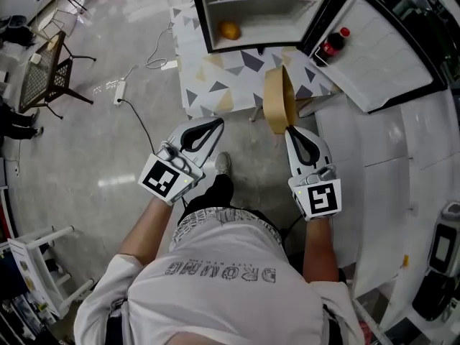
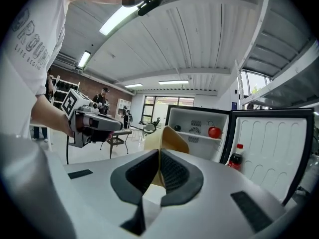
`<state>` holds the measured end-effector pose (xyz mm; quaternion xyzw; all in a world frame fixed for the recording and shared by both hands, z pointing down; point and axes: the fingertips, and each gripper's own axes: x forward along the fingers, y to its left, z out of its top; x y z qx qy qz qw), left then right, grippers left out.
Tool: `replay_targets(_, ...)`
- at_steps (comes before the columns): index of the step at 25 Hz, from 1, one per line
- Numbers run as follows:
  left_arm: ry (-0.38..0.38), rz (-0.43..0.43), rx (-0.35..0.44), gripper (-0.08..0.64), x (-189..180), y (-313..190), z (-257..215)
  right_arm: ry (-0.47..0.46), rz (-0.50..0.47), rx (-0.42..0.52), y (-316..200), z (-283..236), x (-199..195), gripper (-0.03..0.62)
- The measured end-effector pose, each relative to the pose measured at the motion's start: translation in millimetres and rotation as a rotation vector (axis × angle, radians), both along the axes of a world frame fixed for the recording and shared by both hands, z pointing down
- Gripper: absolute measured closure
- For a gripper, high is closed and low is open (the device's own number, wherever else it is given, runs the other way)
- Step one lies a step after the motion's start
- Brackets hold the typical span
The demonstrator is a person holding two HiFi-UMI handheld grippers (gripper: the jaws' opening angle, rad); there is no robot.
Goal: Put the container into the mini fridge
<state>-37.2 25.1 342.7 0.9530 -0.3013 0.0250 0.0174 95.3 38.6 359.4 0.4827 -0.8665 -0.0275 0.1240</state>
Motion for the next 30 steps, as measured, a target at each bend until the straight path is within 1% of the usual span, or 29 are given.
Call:
replay_targets(6, 0.010, 0.019, -0.014, 0.552, -16.2, -60.4, 3.0, 0.012, 0.018, 0.002, -60.2, -5.1, -17.0, 0.580)
replay_targets(13, 0.013, 0.045, -0.032, 0.552, -31.8, -122.2, 11.8, 0.043, 0.044, -0.025, -119.9, 1.3, -31.3, 0.580)
replay_targets(16, 0.013, 0.052, -0.037, 0.552, -38.4, -143.7, 13.3, 0.078, 0.048, -0.035, -140.9, 7.9, -32.9, 0.580)
replay_targets(25, 0.005, 0.057, -0.046, 0.552, -40.3, -180.1, 20.6, 0.166, 0.038, -0.059, -191.1, 29.3, -28.3, 0.580)
replay_targets(30, -0.002, 0.032, -0.060, 0.552, -38.1, -193.7, 27.1, 0.219, 0.004, -0.067, -219.0, 46.7, -21.9, 0.580)
